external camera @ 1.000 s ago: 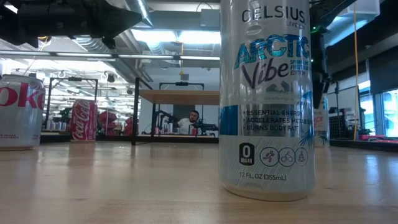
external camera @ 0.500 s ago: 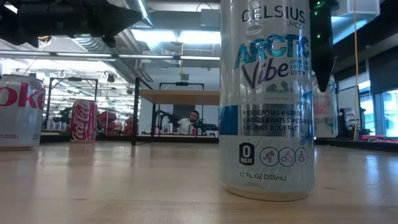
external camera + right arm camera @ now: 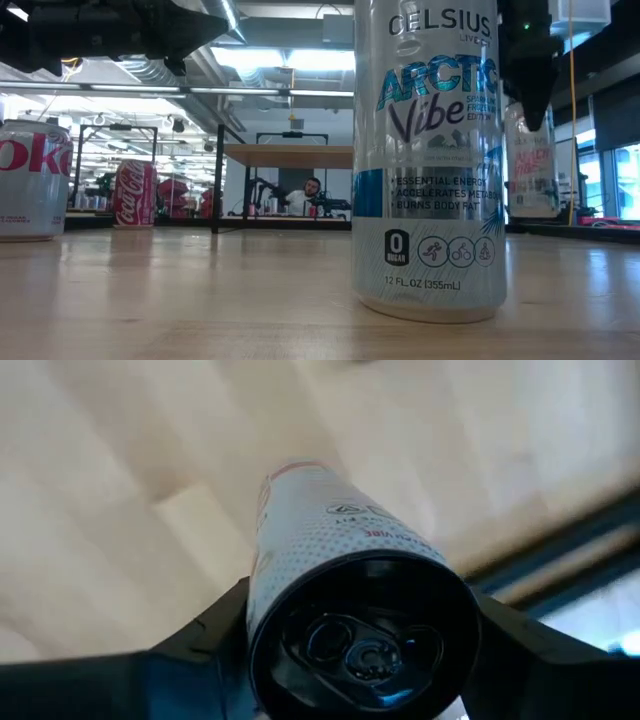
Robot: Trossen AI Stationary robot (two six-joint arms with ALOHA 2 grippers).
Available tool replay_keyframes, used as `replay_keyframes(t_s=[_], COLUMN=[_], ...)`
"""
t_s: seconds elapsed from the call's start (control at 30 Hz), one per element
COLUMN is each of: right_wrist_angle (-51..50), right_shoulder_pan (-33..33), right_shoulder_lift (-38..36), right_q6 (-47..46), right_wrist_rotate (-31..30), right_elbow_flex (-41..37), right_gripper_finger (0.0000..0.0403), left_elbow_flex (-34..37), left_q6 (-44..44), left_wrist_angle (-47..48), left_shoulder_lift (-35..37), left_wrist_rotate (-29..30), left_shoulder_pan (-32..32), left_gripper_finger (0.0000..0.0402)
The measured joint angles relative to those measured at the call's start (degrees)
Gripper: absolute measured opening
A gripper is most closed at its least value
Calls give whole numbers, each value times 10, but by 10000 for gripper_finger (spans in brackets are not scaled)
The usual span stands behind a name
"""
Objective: Place canned beverage on shelf
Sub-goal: Put the white pink soda can on the shelf aligned with the other white pink soda can
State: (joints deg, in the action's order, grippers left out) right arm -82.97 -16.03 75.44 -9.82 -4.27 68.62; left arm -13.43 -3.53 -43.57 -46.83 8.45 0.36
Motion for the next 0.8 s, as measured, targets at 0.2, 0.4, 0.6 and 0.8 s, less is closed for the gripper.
replay_keyframes(t_s=[0.2,0.4,0.6,0.8], right_wrist_angle=[78,166,186,194], right_shoulder_pan=[87,149,186,192], right_shoulder_lift=[1,34,81,98], right_q6=[-9,0,13,15], right_wrist_rotate=[38,50,53,50], right_elbow_flex=[0,1,1,2], right_gripper_finger=[232,232,232,232], left_elbow_flex=[0,0,0,0], left_q6=[1,19,33,34], left_wrist_angle=[-3,-12,-12,-11], left_shoulder_lift=[0,0,0,-2], left_wrist_rotate=[0,0,-3,-4], left_shoulder_pan=[0,0,0,0], left_gripper_finger=[0,0,0,0])
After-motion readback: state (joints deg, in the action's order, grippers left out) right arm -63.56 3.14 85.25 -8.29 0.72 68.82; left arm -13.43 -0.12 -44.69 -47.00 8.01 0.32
